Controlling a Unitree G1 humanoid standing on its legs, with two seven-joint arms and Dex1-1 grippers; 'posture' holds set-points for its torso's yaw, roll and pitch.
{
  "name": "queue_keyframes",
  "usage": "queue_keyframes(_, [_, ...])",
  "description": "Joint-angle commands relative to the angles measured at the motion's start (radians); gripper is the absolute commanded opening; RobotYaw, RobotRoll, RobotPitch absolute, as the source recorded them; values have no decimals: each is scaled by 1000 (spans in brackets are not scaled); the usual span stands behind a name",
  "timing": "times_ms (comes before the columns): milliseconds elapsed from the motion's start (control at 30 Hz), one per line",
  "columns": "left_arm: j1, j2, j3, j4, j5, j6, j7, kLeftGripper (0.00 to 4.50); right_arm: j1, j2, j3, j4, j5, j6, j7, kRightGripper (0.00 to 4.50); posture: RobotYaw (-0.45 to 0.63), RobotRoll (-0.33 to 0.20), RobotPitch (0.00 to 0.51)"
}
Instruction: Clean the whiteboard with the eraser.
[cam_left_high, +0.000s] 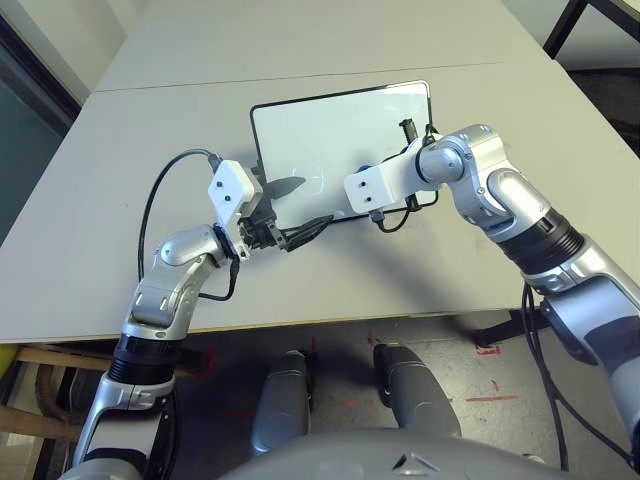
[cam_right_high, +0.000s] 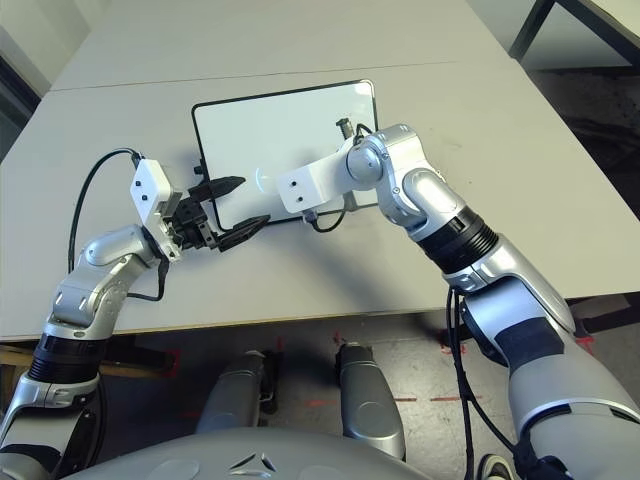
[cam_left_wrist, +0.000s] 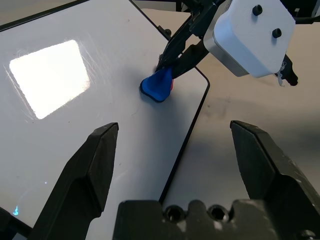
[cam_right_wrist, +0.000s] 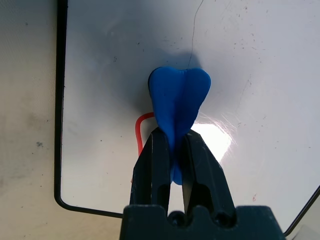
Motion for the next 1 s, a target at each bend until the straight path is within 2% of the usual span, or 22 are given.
queue_keyframes(33, [-10, 2, -13, 10, 15, -3, -8, 4500, 3, -27, 16, 10, -42, -18, -10, 110, -116, 0, 133])
queue_keyframes(567, [-21, -6, -17, 24, 19, -8, -19, 4500, 50, -147, -11, 11, -73, -24, 23, 107, -132, 0, 134])
queue_keyframes(1000, [-22, -11, -19, 29, 21, -9, -24, 4500, 56, -156, -18, 18, -83, -8, 14, 107, -140, 0, 142])
